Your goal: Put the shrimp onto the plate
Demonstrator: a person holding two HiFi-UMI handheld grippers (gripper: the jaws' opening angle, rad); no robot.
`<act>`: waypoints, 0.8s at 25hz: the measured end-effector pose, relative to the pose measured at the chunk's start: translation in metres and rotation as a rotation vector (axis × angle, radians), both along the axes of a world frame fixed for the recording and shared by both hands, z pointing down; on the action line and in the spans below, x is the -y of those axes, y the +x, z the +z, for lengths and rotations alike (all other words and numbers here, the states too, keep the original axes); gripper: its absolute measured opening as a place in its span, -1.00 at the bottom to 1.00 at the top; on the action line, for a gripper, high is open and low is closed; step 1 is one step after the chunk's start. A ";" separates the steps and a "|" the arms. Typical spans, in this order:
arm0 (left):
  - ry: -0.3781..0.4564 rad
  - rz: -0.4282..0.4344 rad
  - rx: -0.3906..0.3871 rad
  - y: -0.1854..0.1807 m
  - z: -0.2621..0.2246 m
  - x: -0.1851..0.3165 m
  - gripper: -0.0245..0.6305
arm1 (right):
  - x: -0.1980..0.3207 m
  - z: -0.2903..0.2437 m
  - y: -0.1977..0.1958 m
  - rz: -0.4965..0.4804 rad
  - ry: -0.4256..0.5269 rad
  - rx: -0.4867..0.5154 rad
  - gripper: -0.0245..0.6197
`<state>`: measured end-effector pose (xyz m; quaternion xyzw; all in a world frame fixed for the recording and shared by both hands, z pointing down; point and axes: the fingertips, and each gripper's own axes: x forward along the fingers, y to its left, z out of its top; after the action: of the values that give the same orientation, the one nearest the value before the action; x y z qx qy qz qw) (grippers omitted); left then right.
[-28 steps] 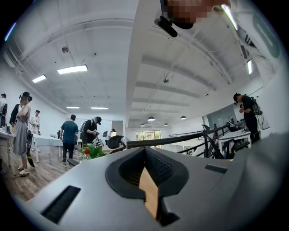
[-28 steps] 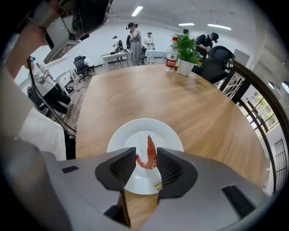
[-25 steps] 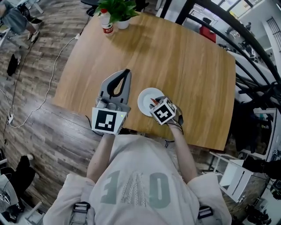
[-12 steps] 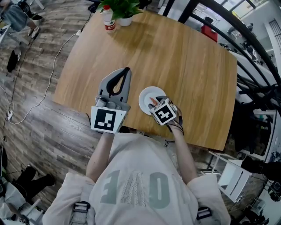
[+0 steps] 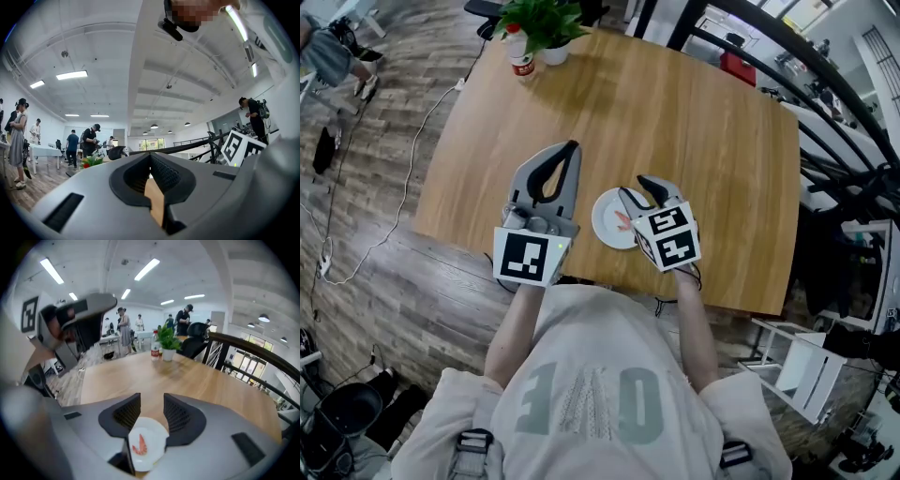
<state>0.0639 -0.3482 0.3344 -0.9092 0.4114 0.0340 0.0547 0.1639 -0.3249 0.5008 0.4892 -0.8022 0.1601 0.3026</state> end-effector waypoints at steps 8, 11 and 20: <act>0.104 0.098 0.010 0.032 -0.037 -0.013 -0.90 | 0.002 -0.133 0.029 0.229 0.479 0.121 -0.81; 0.144 0.135 0.034 0.042 -0.047 -0.020 -0.90 | -0.013 -0.164 0.038 0.302 0.614 0.138 -0.82; 0.202 0.197 0.080 0.063 -0.056 -0.033 -0.90 | -0.048 -0.174 0.067 0.484 0.728 0.065 -0.86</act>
<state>0.1267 -0.3156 0.2785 -0.9357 0.3120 0.0443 0.1587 0.2312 -0.2772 0.3268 0.7325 -0.6777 -0.0513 0.0388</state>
